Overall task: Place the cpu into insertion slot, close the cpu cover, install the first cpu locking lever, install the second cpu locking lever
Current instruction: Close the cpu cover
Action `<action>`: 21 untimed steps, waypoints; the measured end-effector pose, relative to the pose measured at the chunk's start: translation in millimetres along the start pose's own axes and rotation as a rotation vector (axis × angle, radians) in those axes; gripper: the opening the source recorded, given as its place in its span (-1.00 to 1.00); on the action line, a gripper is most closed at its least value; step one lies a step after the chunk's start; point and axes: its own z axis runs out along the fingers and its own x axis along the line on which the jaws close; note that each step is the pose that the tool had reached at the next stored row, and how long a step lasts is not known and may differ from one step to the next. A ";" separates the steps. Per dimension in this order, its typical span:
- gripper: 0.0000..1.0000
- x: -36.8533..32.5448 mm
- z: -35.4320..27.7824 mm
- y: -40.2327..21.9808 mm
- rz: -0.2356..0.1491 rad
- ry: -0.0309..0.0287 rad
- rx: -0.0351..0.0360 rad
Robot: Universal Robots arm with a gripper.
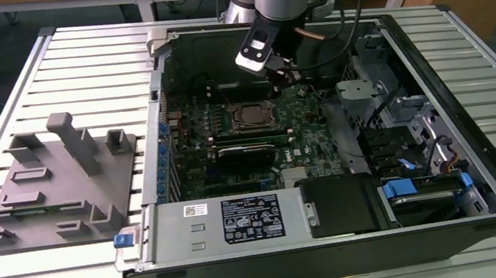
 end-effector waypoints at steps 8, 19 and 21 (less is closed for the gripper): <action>-0.79 0.0 0.0 0.0 -0.072 0.0031 0.0006; -0.79 0.0 0.0 0.0 -0.167 0.0071 0.0016; -0.79 0.0 0.0 0.0 -0.183 0.0078 0.0018</action>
